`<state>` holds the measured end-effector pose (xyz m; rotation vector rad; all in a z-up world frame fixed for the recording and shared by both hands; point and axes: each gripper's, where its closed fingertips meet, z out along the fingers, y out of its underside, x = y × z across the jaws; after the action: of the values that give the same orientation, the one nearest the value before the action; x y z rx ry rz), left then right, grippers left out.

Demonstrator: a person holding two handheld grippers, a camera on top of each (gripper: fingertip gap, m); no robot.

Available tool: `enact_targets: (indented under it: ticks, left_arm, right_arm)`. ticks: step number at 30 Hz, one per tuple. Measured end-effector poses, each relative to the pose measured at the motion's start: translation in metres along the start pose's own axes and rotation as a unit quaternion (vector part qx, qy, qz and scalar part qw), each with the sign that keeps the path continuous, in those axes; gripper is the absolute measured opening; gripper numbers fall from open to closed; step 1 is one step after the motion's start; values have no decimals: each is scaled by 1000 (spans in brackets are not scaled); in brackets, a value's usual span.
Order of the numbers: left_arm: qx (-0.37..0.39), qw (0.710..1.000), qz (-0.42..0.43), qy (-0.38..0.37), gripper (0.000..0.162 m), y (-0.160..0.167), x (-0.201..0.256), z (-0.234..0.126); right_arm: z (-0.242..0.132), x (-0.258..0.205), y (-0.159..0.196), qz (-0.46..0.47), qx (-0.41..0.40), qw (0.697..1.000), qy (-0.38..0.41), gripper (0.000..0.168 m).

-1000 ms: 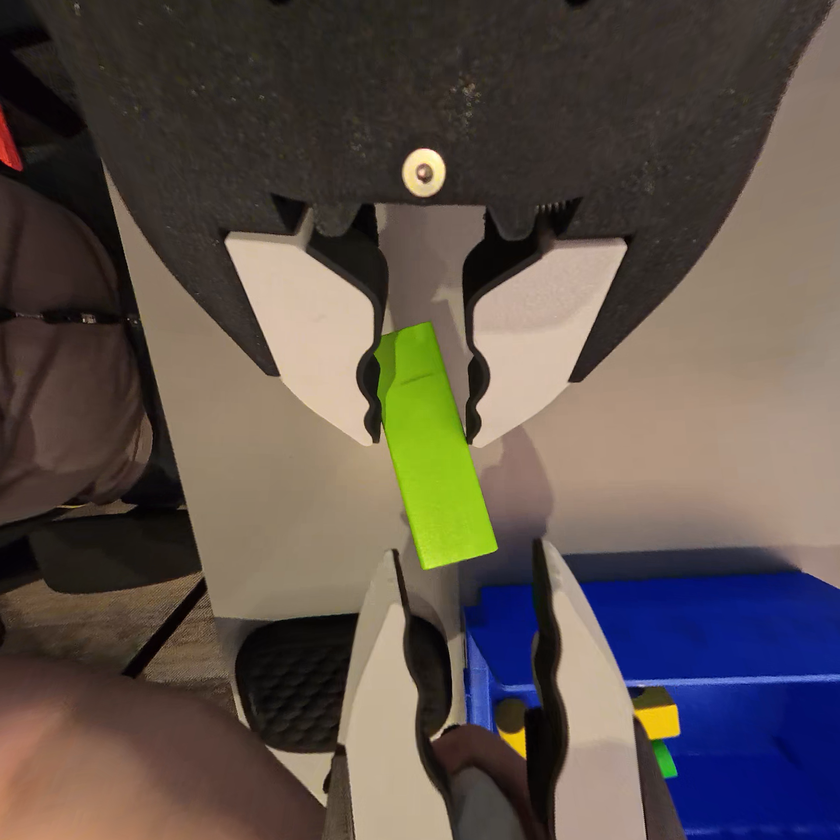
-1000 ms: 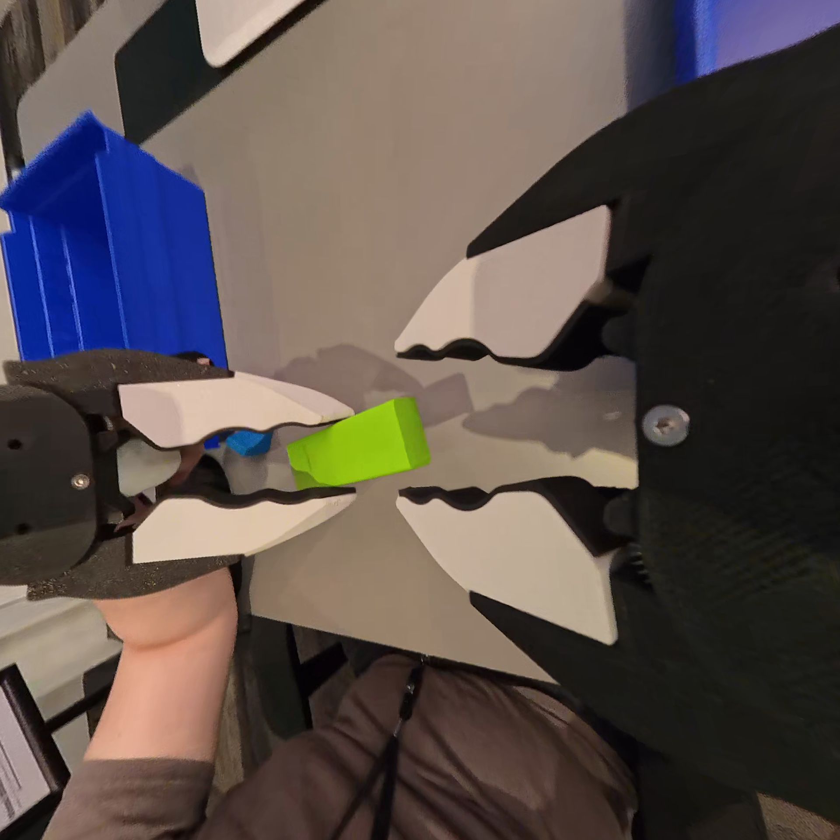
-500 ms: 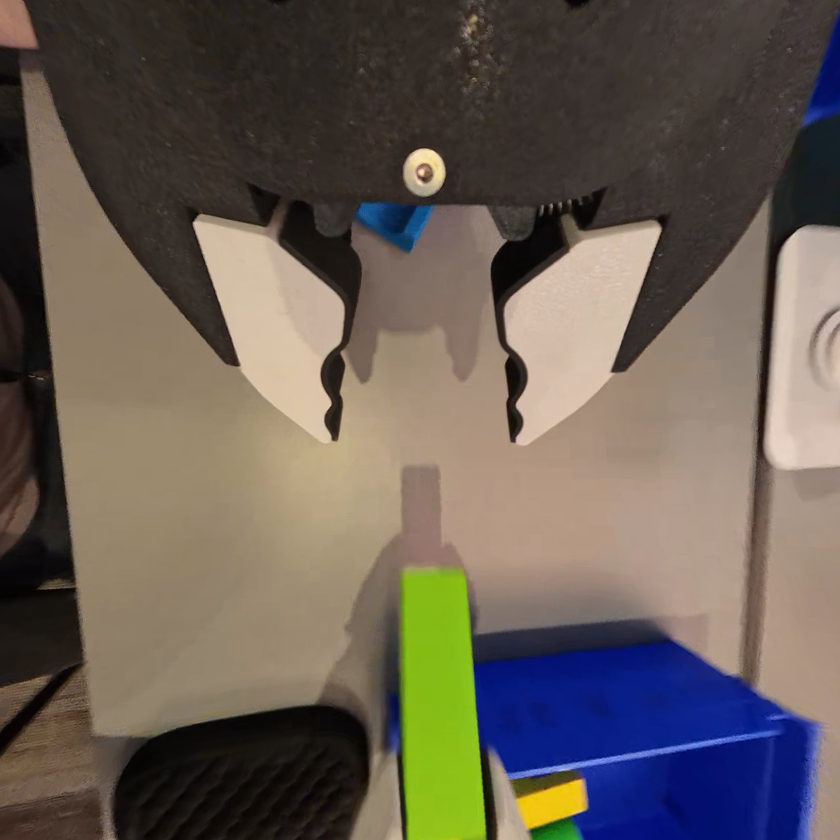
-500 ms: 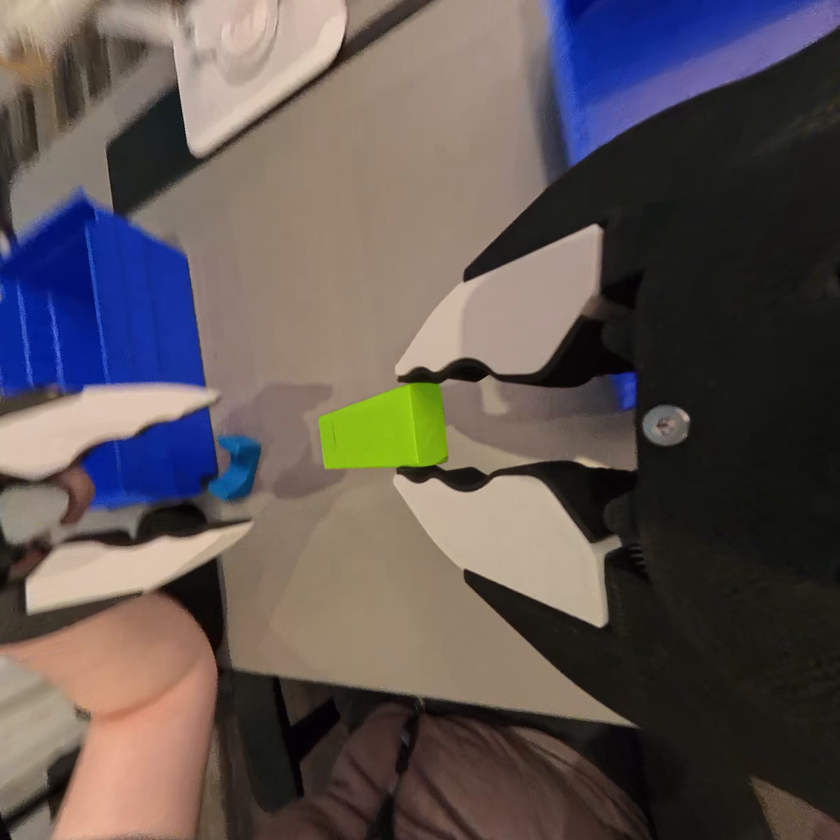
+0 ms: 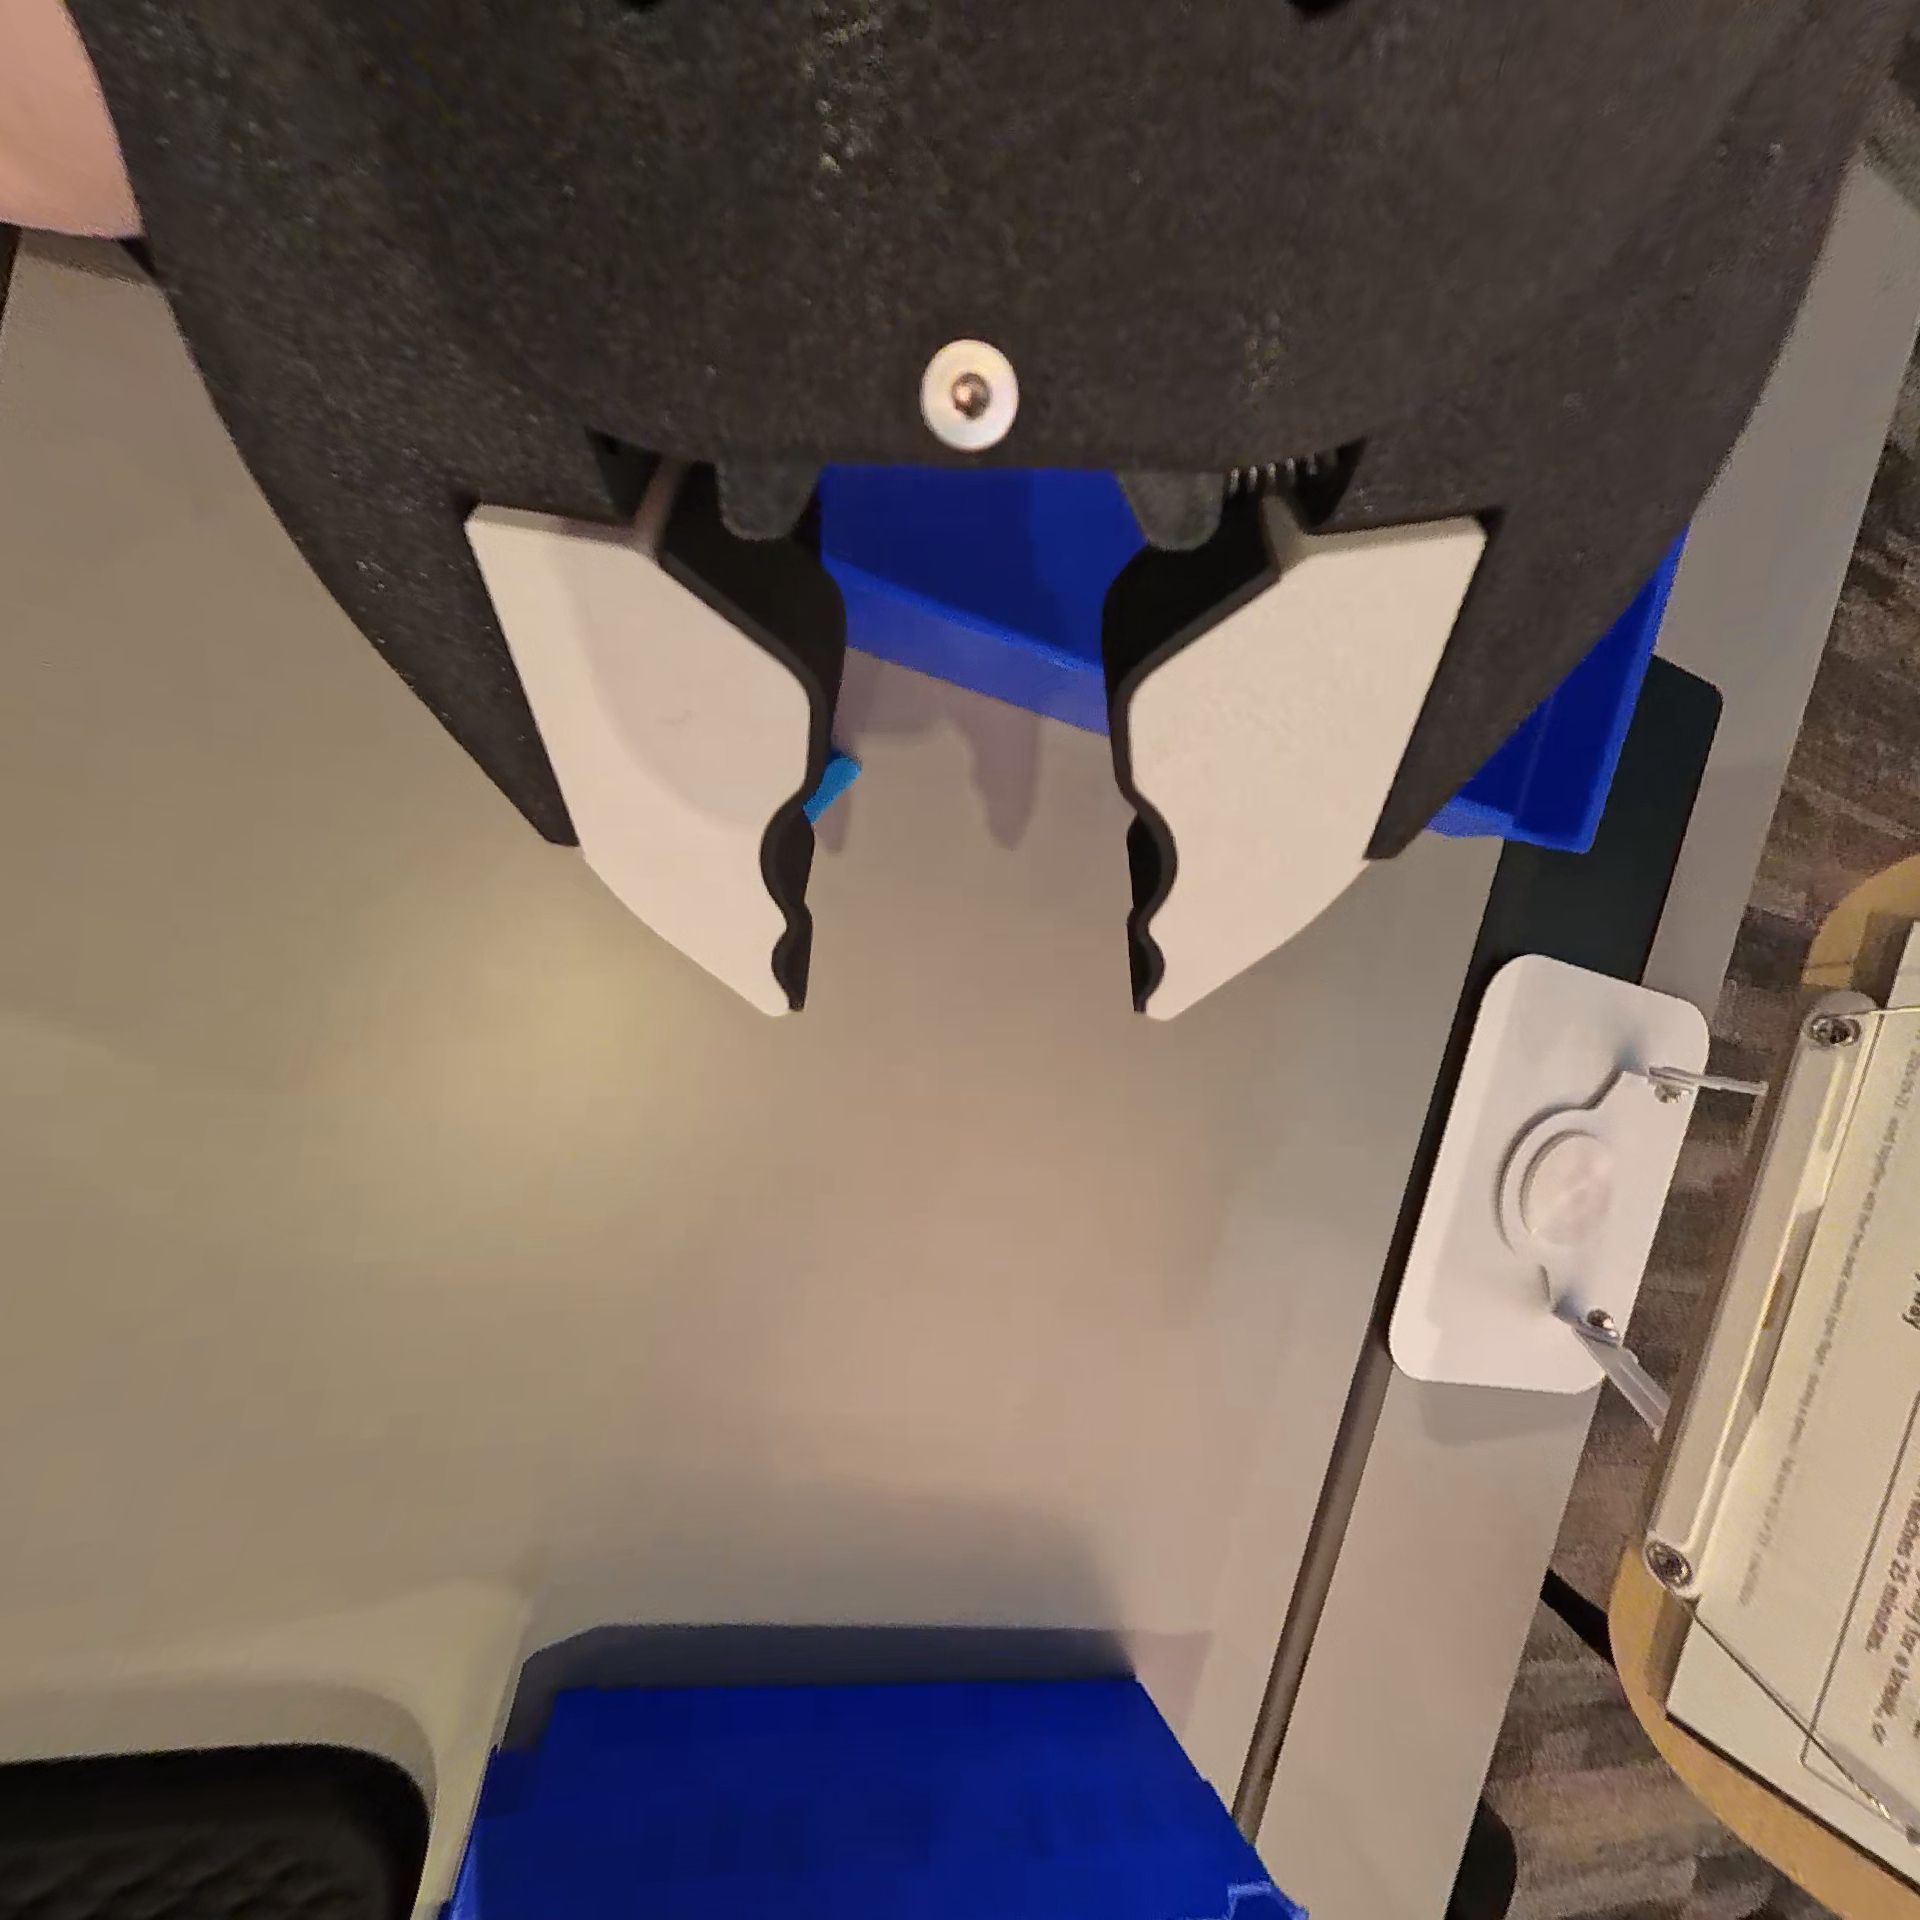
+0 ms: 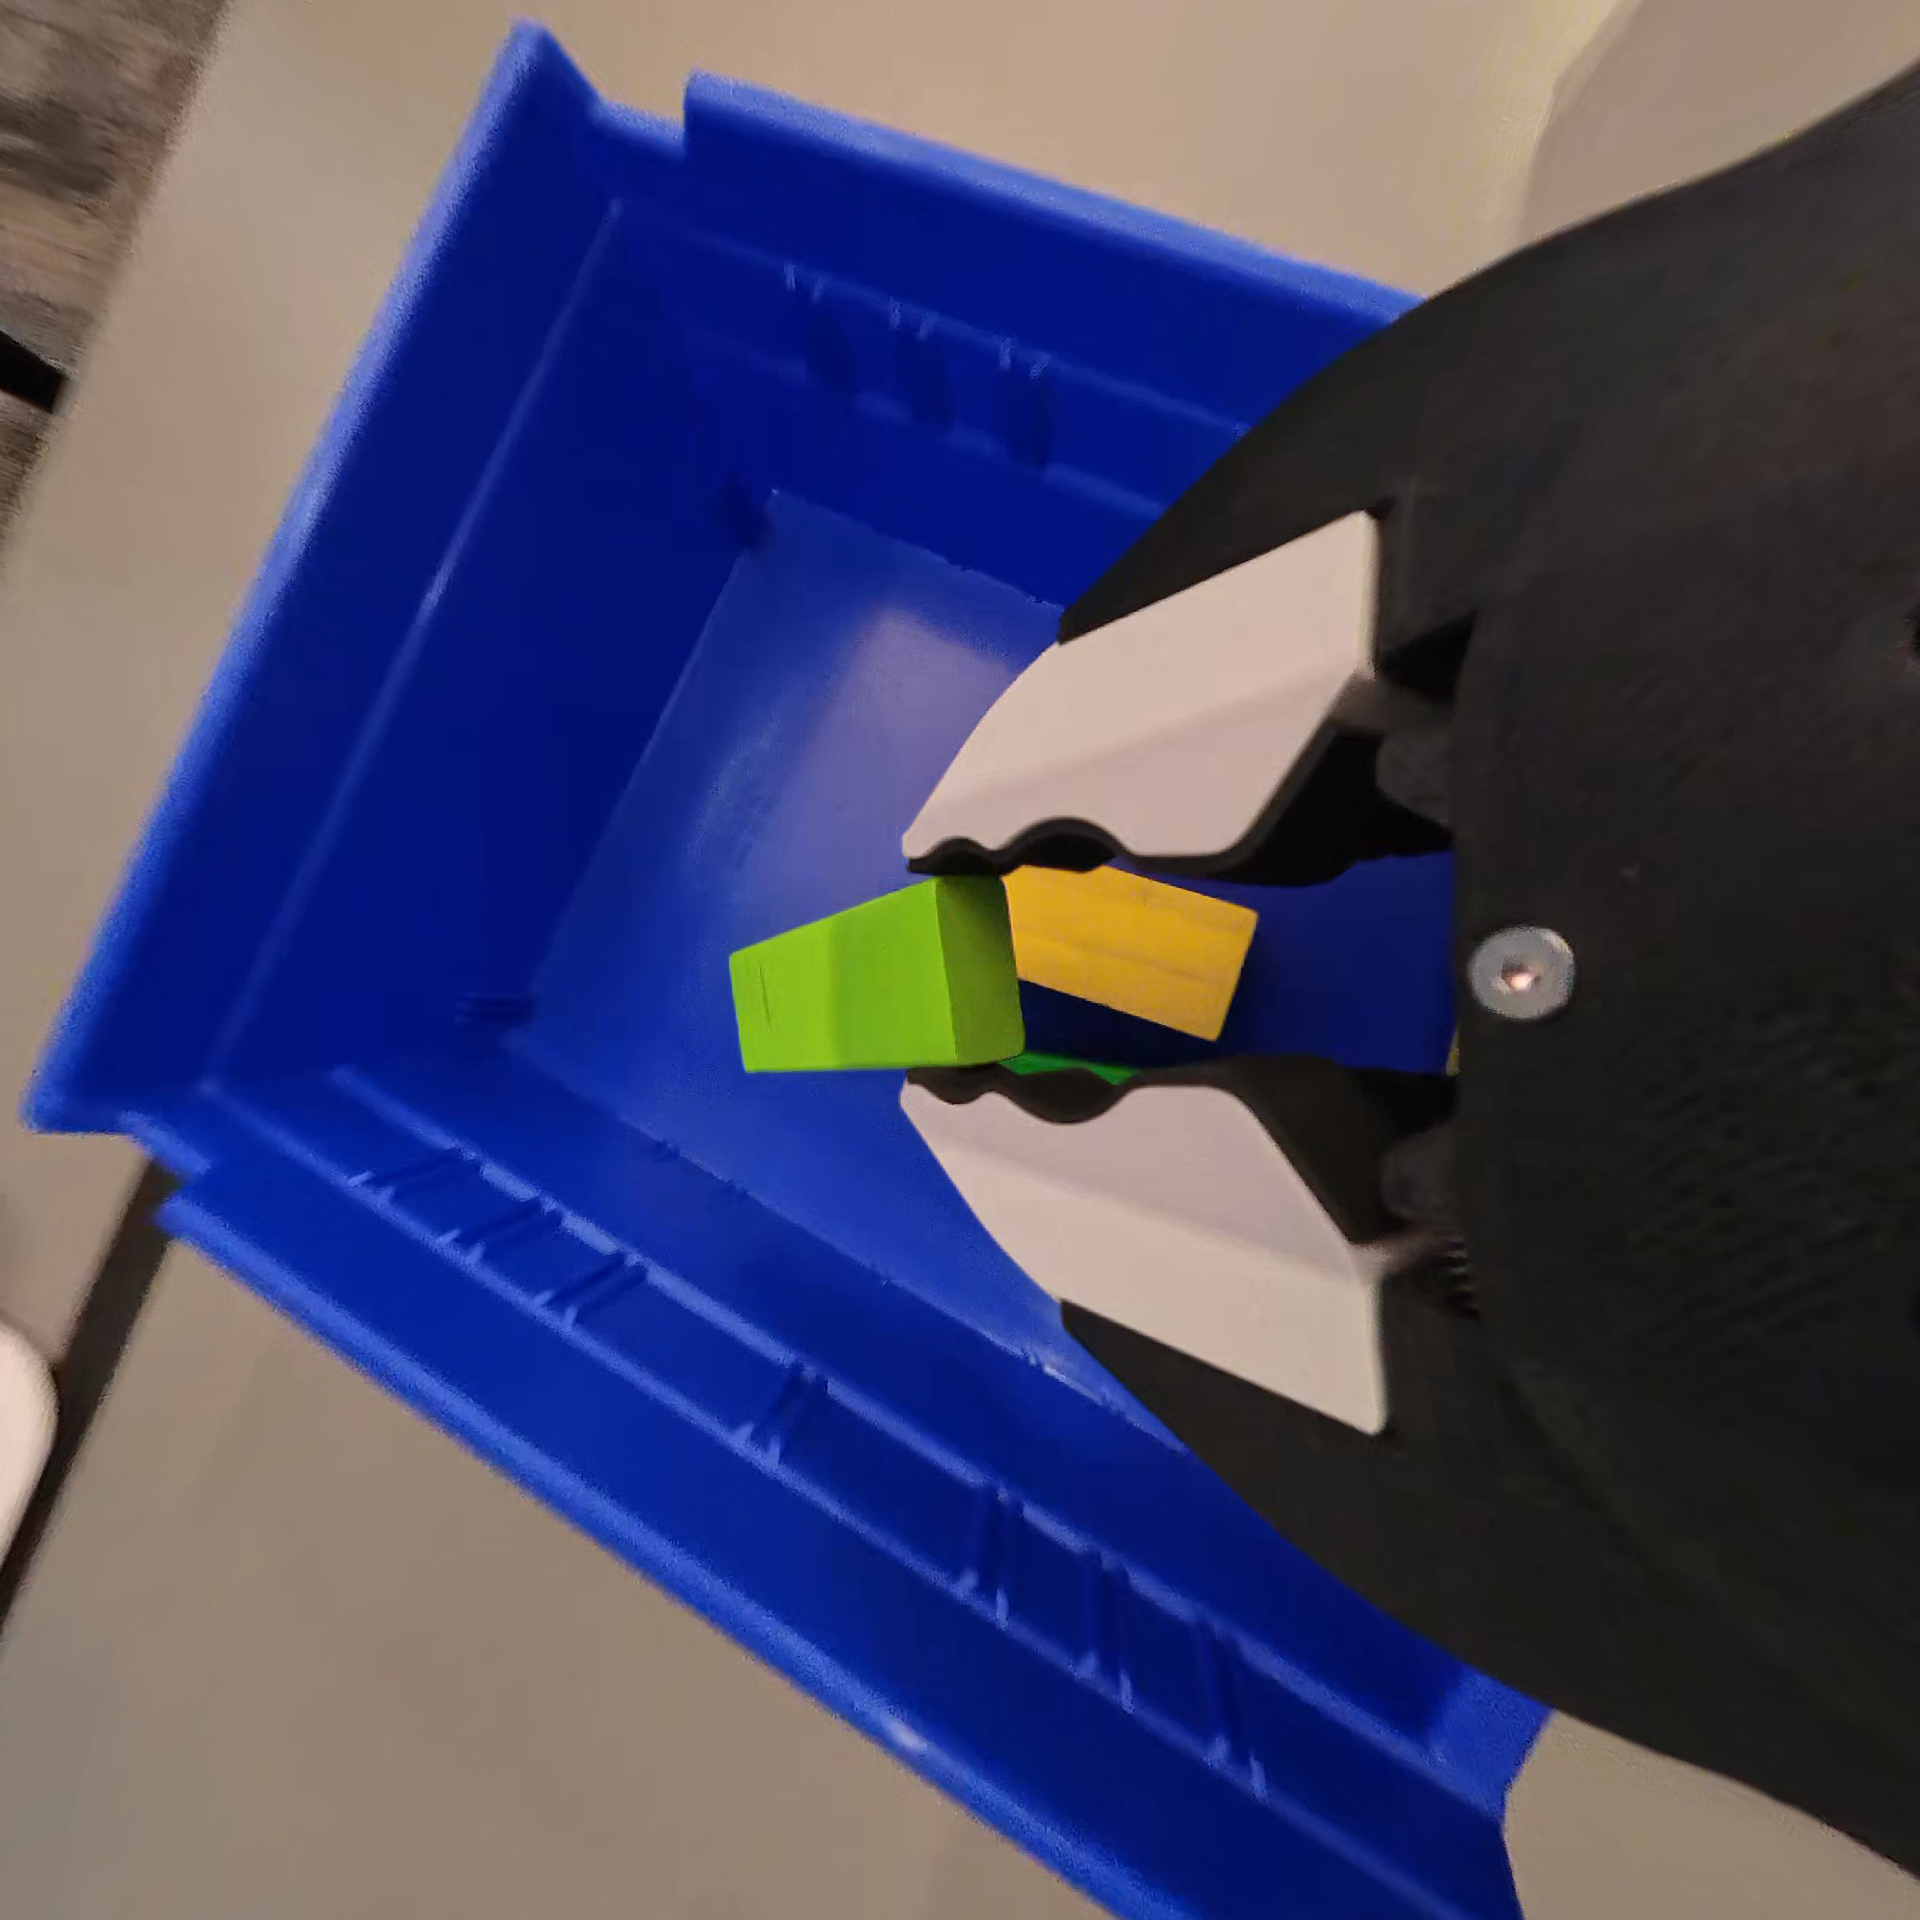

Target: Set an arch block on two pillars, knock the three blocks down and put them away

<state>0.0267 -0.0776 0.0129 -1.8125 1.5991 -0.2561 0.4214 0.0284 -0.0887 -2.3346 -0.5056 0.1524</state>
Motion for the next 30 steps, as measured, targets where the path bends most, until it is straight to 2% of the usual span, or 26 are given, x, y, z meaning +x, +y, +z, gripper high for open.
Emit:
enact_targets:
  ticks: [5,12,18,25,30]
  left_arm:
    - [-56,998,9,6,57,24,3,5]
    - [-160,985,33,56,54,64,18,23]
    - [-233,967,40,96,51,93,31,35]
    - [-301,941,77,134,40,104,50,65]
    - [-360,920,54,145,35,123,53,72]
  right_arm:
    - [24,7,8,-5,-82,997,1,36]
    - [35,18,9,-3,-116,993,21,37]
    - [27,17,-6,24,-60,998,2,41]
    - [5,5,-28,56,21,997,-53,40]
    - [-5,-1,-32,65,44,994,-79,39]
